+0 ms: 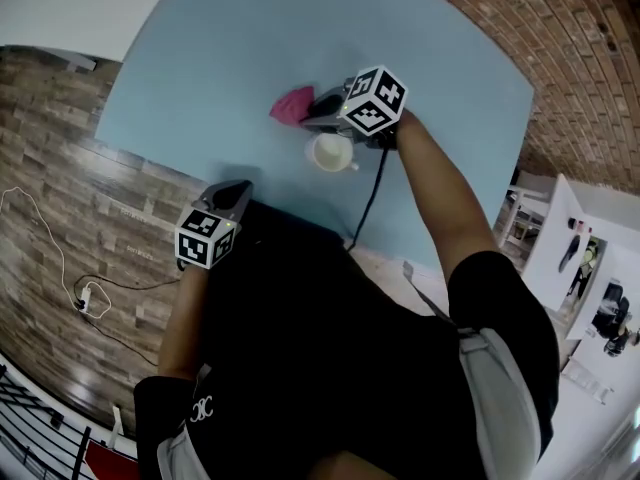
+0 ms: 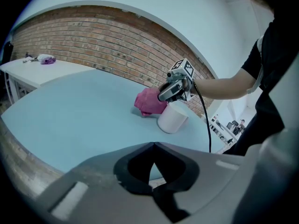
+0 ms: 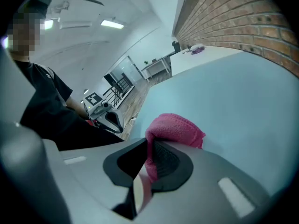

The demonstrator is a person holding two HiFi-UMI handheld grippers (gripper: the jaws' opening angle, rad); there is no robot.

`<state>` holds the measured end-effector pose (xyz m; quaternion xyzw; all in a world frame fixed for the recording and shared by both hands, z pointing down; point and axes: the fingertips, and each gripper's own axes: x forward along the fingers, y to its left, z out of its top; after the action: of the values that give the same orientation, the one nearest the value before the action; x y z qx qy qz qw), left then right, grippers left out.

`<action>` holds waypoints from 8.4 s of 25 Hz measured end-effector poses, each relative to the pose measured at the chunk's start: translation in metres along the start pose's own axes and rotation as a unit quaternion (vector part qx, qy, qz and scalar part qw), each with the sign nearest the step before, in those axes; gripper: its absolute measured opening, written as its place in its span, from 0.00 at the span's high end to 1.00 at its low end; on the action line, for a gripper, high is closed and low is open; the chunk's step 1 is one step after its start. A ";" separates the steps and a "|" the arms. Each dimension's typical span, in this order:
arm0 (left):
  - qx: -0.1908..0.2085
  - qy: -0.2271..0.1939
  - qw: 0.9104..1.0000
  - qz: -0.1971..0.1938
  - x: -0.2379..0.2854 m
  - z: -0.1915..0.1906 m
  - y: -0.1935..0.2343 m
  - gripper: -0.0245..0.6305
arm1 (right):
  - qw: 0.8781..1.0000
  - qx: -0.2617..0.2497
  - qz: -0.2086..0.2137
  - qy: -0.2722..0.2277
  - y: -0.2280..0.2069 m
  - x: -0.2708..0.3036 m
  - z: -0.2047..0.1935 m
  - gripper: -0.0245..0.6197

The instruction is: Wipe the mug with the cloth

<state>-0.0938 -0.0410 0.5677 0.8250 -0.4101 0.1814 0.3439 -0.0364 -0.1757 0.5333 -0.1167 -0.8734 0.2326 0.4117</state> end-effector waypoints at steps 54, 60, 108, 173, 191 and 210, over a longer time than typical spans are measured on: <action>-0.044 -0.016 0.999 -0.004 -0.009 -0.024 0.011 0.96 | 0.936 -0.206 -0.134 0.253 0.086 0.037 -0.043 0.90; -0.039 -0.002 0.999 -0.011 -0.003 -0.025 0.011 0.96 | 0.958 -0.155 -0.159 0.181 0.096 0.045 -0.052 0.90; 0.013 0.066 0.997 -0.037 0.029 -0.025 -0.021 0.96 | 0.932 0.219 -0.289 -0.025 0.056 -0.030 -0.176 0.90; 0.081 0.039 0.996 -0.025 0.042 0.021 -0.027 0.96 | 0.883 0.202 -0.385 -0.178 0.048 -0.090 -0.153 0.90; 0.116 0.019 0.990 -0.081 0.062 0.061 -0.010 0.96 | 0.760 0.244 -0.561 -0.220 0.058 -0.141 -0.197 0.90; 0.098 -0.011 0.990 -0.104 0.054 0.068 0.030 0.96 | 0.746 0.264 -0.568 -0.225 0.090 -0.121 -0.168 0.90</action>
<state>-0.0847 -0.1326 0.5641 0.8947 -0.3064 0.1748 0.2739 0.1716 -0.0932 0.5008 0.5706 -0.7490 0.1967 0.2734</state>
